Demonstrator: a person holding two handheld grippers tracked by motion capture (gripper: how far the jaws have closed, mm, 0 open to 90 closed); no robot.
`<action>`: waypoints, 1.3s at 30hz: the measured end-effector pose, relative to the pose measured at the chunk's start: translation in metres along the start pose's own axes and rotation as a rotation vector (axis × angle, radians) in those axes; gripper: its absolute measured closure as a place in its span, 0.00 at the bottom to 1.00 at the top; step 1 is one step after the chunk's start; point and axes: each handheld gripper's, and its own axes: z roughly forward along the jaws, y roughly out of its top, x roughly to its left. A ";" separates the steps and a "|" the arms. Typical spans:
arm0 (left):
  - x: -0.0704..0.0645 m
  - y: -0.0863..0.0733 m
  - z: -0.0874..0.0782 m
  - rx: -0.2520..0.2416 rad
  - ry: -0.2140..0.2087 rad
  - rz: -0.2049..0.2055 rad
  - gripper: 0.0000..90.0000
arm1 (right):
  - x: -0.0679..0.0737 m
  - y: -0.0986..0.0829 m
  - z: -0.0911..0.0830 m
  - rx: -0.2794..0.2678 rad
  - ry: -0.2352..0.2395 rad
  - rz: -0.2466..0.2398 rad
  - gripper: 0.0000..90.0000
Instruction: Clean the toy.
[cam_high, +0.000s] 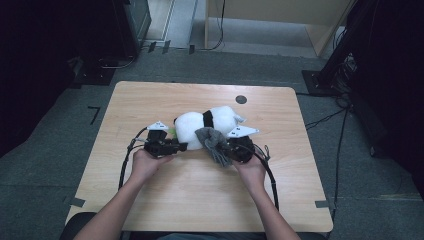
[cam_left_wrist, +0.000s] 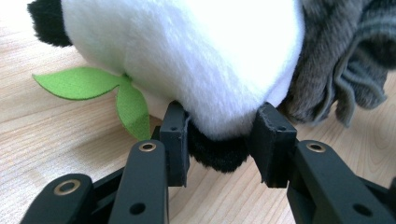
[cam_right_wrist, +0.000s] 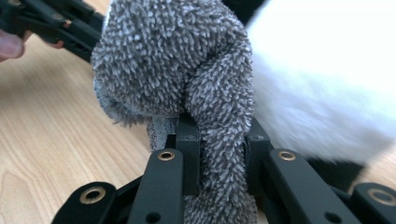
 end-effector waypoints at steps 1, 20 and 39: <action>0.000 0.000 0.000 0.001 -0.001 -0.002 0.68 | -0.002 0.000 -0.002 -0.003 -0.007 0.002 0.83; 0.000 -0.001 0.001 -0.006 -0.004 -0.005 0.69 | -0.051 -0.012 -0.029 -0.077 -0.073 0.215 0.83; 0.001 -0.002 0.001 -0.002 0.004 -0.005 0.69 | -0.074 -0.040 -0.004 0.089 -0.077 0.382 0.84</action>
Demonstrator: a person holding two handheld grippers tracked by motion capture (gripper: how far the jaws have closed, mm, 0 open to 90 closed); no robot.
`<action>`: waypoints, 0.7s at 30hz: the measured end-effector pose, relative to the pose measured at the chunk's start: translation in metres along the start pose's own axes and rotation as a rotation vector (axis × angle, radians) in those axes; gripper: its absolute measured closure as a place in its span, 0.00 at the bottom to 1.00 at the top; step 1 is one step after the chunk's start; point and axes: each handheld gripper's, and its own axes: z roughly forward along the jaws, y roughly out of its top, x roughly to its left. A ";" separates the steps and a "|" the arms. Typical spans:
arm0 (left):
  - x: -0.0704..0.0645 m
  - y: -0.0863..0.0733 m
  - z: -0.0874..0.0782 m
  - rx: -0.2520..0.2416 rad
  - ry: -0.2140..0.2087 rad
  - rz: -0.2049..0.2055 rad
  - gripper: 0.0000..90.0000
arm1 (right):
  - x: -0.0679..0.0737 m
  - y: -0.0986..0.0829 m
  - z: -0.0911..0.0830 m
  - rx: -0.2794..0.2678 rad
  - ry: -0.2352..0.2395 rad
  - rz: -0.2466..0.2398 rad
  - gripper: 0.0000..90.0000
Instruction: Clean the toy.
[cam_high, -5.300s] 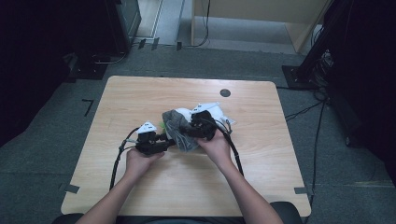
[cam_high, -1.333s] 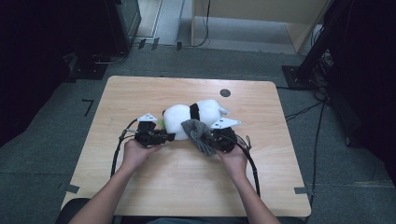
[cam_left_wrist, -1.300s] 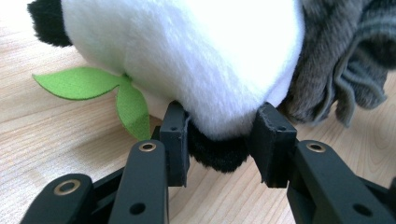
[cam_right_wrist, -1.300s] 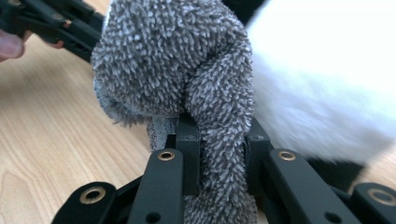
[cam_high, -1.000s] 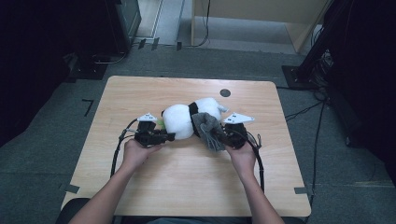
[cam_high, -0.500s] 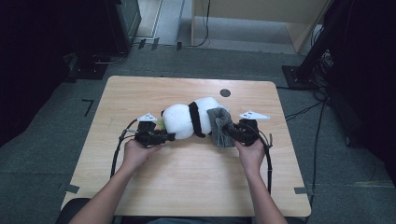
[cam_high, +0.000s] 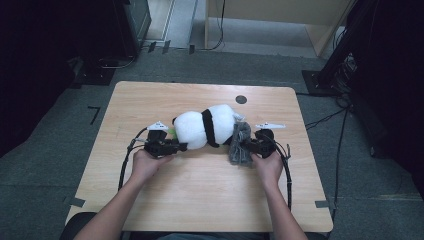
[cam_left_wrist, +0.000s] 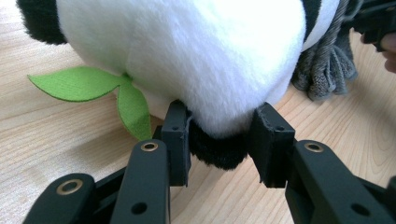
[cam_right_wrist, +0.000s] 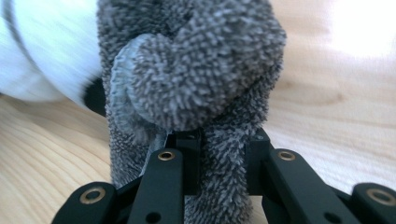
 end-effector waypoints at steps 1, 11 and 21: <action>0.000 0.000 0.000 0.001 0.001 0.000 0.69 | -0.001 -0.001 0.002 0.017 -0.012 0.000 0.84; 0.001 0.000 -0.001 0.000 -0.001 -0.006 0.69 | -0.009 0.004 -0.006 0.040 -0.023 0.035 0.84; 0.001 0.000 -0.001 -0.001 -0.002 -0.004 0.69 | 0.007 0.028 -0.055 -0.154 0.030 -0.003 0.85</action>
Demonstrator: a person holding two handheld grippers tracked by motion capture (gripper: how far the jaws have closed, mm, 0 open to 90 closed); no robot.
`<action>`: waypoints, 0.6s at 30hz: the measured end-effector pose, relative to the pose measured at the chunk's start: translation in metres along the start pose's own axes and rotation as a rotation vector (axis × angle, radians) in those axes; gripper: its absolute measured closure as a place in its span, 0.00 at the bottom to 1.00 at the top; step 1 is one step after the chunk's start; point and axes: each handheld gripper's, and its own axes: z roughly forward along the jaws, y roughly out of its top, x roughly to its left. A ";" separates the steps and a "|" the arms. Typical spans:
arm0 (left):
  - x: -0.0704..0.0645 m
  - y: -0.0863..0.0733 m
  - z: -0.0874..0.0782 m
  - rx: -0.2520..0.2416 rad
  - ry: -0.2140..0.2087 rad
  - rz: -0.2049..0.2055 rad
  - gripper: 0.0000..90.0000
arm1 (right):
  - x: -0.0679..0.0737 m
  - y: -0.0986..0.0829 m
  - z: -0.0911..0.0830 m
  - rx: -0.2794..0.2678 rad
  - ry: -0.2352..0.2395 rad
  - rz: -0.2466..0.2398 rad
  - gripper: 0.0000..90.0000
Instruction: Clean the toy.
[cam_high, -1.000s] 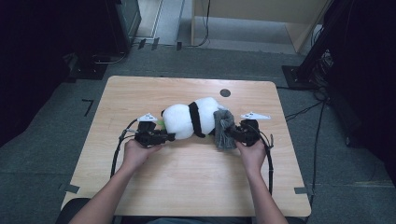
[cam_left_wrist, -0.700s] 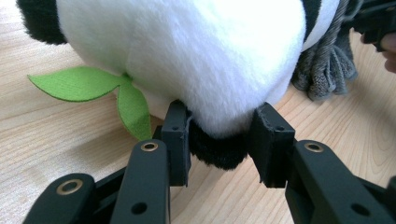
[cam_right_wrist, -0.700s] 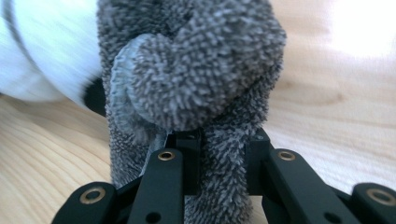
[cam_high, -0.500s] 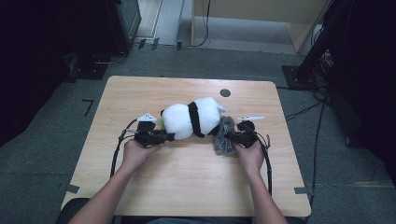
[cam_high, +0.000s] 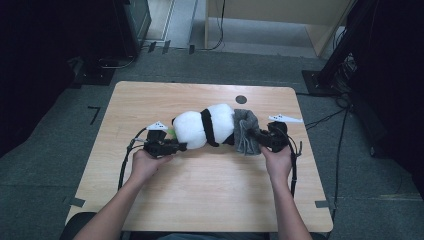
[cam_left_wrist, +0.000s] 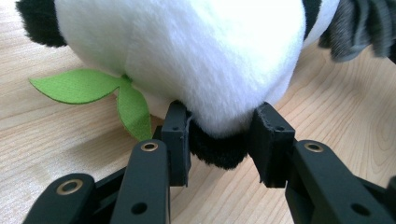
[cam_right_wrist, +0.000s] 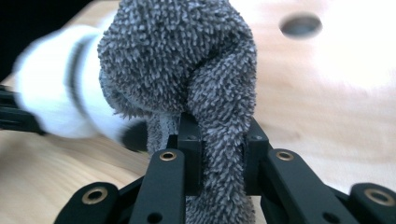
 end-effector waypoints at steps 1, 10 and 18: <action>0.000 0.000 0.000 -0.001 0.000 -0.003 0.69 | 0.006 0.003 -0.003 -0.008 0.011 -0.018 0.85; 0.000 -0.001 0.000 -0.011 0.007 0.001 0.69 | 0.067 0.019 0.000 -0.016 0.157 -0.151 0.85; 0.001 -0.001 0.001 -0.021 0.004 -0.003 0.69 | 0.126 0.007 0.039 0.074 0.331 -0.270 0.85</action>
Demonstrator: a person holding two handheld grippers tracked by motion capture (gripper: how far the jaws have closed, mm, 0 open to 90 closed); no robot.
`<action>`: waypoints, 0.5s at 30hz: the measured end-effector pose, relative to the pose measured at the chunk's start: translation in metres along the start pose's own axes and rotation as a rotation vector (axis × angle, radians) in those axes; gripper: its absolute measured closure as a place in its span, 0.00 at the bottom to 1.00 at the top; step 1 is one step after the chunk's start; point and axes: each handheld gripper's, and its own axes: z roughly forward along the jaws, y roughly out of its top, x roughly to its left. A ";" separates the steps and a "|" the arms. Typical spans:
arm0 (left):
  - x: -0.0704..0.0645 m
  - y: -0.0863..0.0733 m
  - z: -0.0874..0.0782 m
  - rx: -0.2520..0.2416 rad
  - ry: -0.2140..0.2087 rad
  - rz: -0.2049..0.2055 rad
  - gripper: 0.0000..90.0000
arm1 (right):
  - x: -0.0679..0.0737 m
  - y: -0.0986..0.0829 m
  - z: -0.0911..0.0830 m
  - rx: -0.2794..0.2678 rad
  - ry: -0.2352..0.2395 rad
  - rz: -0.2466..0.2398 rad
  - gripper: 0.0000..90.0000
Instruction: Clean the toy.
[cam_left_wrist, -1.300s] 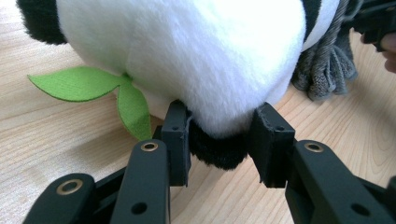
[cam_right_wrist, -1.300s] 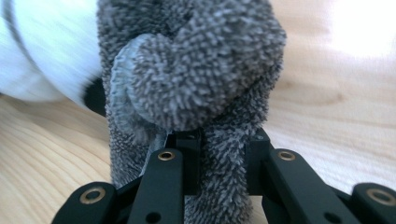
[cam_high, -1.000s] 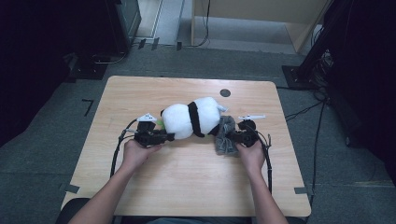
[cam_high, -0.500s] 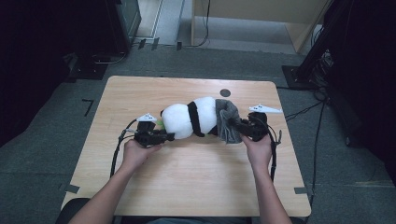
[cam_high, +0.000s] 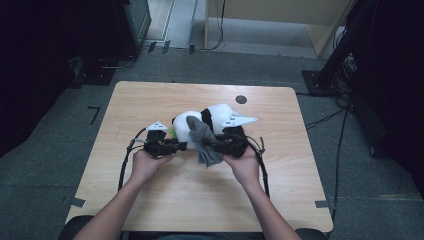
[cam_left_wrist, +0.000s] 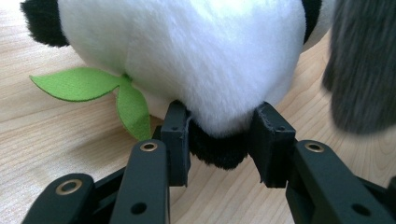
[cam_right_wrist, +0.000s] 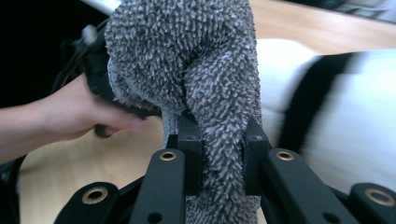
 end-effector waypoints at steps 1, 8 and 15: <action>0.000 0.000 0.000 0.000 -0.001 -0.001 0.69 | 0.002 -0.001 0.005 0.008 0.017 -0.008 0.85; -0.001 -0.003 0.000 0.004 0.009 0.008 0.69 | -0.006 -0.020 0.046 0.093 0.012 -0.010 0.84; -0.001 -0.004 0.000 0.006 0.008 0.010 0.69 | -0.025 -0.030 0.051 0.098 -0.035 -0.018 0.82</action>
